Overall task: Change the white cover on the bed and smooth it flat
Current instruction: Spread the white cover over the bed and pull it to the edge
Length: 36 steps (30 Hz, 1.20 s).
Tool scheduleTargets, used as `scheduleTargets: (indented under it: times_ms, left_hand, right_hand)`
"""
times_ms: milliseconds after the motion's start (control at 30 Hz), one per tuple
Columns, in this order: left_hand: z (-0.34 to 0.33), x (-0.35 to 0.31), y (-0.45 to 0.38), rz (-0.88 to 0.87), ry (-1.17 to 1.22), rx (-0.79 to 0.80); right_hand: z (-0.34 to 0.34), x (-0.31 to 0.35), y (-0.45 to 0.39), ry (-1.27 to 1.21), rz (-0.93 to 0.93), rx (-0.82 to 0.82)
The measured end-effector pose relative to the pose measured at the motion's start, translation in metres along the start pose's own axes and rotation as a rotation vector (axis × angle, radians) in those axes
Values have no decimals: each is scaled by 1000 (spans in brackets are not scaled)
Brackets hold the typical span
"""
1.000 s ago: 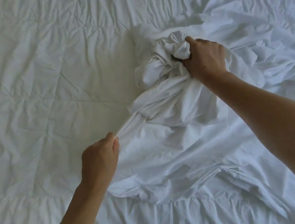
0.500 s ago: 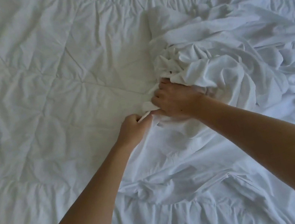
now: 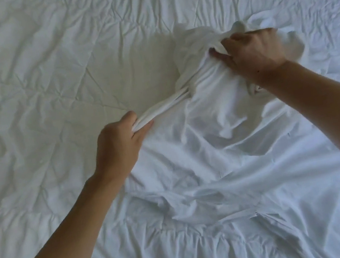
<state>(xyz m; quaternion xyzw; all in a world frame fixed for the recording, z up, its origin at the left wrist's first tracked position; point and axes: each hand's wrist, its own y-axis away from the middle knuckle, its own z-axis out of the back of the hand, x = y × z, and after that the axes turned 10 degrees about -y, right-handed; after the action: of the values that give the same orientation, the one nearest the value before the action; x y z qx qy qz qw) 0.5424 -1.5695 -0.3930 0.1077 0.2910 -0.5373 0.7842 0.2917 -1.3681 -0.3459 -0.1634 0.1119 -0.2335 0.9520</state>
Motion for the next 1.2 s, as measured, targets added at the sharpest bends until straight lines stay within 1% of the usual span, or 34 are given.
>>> scheduleTargets:
  times_ms: [67,200,267,333,367,433,467,500,533,567,600,633,667,700,733,767,800,833,867,900,933,1000,1067,1100,1133,1200]
  left_hand:
    - [16,8,-6,-72,-49,-45]
    - [30,22,4,-155,-127,-95]
    - [25,28,21,-149,-171,-52]
    - [11,33,41,-138,-214,59]
    - [1,36,50,-150,-223,121]
    - [-18,37,66,-189,-210,301]
    - [-26,33,69,-153,-159,418]
    - [-33,27,69,-46,-84,561]
    - [-40,18,66,124,27,693]
    - [-49,12,62,303,159,774]
    - [-61,8,58,466,291,780]
    - [-72,7,54,571,353,738]
    - [-80,6,48,637,349,701]
    - [-86,6,43,647,332,686]
    - [-91,6,39,641,334,707]
    - [-94,5,36,645,366,721]
    - [-92,1,35,649,425,733]
    - [-91,-4,35,638,479,726]
    - [-91,-8,36,606,499,694]
    - [-91,-11,38,561,464,657]
    - [-91,-13,41,519,400,621]
    - [-94,-14,48,477,285,530]
    - [-96,-13,53,484,236,403]
    - [-94,-13,52,491,246,331]
    - [-91,-15,48,499,291,253]
    - [-77,-17,33,506,398,92]
  right_hand:
    - [8,-5,-5,-40,-19,-1]
    - [20,1,-2,-28,59,-12]
    - [13,12,13,-99,82,48]
    - [0,25,40,-190,150,130]
    - [-6,32,55,-238,225,183]
    - [-19,51,81,-284,455,306]
    - [-23,61,92,-295,565,384]
    - [-26,72,101,-303,651,468]
    - [-26,84,109,-326,703,545]
    - [-23,96,113,-365,701,606]
    - [-18,107,114,-422,660,596]
    - [-12,117,106,-493,590,499]
    - [-10,124,89,-534,503,338]
    - [-9,129,64,-502,378,190]
    - [-12,129,38,-413,236,125]
    - [-17,126,12,-303,88,222]
    - [-25,119,-7,-192,-21,463]
    - [-37,113,-20,-99,-63,699]
    - [-46,109,-26,-26,-53,865]
    - [-51,107,-27,29,-21,954]
    - [-53,105,-25,34,9,957]
    - [-50,96,-18,-36,8,865]
    - [-35,80,-6,-135,-125,804]
    - [-24,66,2,-178,-223,728]
    - [-10,50,13,-215,-336,613]
    - [22,22,40,-222,-536,307]
